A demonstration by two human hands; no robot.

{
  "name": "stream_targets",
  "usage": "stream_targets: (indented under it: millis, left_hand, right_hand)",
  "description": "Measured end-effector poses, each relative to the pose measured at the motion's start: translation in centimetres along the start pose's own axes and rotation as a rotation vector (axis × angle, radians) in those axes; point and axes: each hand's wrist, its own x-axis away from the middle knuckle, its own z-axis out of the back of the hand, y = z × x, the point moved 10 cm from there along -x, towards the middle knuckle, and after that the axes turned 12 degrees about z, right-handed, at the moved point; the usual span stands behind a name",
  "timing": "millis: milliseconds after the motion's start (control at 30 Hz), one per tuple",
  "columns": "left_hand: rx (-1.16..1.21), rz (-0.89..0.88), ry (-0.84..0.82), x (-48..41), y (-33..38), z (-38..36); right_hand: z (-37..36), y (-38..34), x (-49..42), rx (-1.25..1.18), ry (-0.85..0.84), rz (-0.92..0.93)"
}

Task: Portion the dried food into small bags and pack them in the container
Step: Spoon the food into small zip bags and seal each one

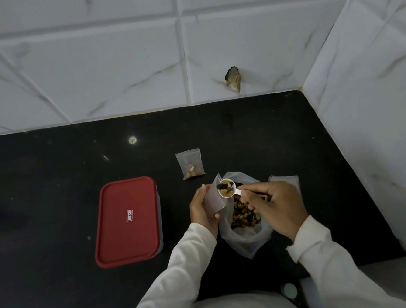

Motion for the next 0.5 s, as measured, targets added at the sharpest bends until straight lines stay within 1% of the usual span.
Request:
stream_targets:
  millis: [33, 67, 100, 133, 200, 233, 300, 333, 367, 400, 433, 500]
  left_hand:
    - [-0.008, -0.005, -0.005, -0.1, 0.1, 0.0]
    - [-0.009, -0.008, -0.006, 0.0, 0.2, 0.0]
    - [-0.005, -0.009, -0.008, 0.1, 0.2, -0.1]
    - [0.0, -0.009, -0.008, 0.1, 0.3, 0.0]
    - [-0.016, -0.025, -0.008, 0.1, 0.4, -0.1]
    - [-0.024, -0.034, -0.012, 0.0, 0.4, -0.2]
    - [-0.006, -0.036, -0.01, -0.3, 0.4, 0.0]
    - [0.002, -0.033, -0.006, -0.3, 0.4, 0.1]
    - [0.006, -0.029, -0.012, -0.3, 0.4, 0.1]
    - [0.013, -0.023, -0.028, -0.2, 0.5, -0.1]
    - [0.027, -0.016, -0.047, -0.3, 0.4, -0.2]
    - [0.061, -0.001, -0.082, -0.2, 0.3, -0.4]
  right_hand:
    - [-0.1, -0.6, -0.3, 0.105, 0.012, 0.046]
    - [0.0, -1.3, -0.7, 0.19, 0.066, 0.126]
    - [0.1, -2.3, -1.0, 0.232, 0.124, 0.216]
    - [-0.1, -2.9, -1.2, 0.25, 0.147, 0.26]
    - [-1.2, -2.4, -1.1, 0.287, 0.047, 0.234]
    - [-2.1, -1.9, -1.2, 0.351, -0.018, 0.227]
    - [-3.2, -1.6, -1.3, 0.532, -0.092, 0.222]
    - [-3.6, -1.9, -1.6, 0.635, -0.089, 0.257]
    - [-3.6, -2.8, -1.7, 0.677, -0.054, 0.331]
    - [-4.1, -3.6, -1.5, 0.699, -0.069, 0.42]
    - [-4.2, -4.4, -1.1, 0.722, -0.031, 0.513]
    - [-3.7, -5.6, -0.1, 0.729, 0.026, 0.596]
